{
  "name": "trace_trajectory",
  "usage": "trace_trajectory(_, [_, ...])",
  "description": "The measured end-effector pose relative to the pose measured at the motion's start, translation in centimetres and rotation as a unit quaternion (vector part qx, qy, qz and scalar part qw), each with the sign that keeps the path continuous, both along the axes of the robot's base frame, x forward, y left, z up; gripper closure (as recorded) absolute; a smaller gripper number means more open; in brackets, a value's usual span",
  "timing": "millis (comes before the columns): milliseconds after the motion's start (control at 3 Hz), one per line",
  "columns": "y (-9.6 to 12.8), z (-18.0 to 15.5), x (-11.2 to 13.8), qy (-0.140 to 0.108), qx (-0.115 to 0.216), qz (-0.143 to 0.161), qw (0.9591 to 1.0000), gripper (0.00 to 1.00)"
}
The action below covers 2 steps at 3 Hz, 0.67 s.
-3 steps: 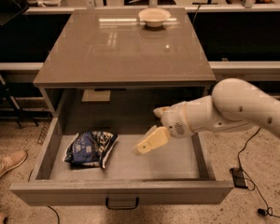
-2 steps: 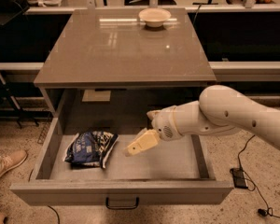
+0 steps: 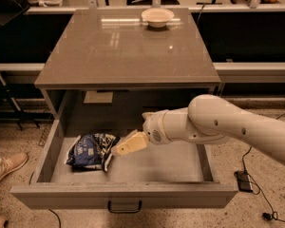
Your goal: Pick blue chip bag from top drawer and place on counter
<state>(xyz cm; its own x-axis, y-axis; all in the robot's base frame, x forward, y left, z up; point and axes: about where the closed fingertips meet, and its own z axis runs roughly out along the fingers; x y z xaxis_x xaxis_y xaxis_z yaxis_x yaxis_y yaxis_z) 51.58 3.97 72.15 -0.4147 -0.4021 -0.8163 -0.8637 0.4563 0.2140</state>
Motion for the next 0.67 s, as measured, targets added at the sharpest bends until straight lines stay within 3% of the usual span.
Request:
trace_trajectory(333, [0.2,-0.3,0.0,0.002,0.0,0.0,1.0,0.0])
trace_trajectory(667, [1.8,-3.0,0.0,0.015,0.001,0.002,0.9999,0.0])
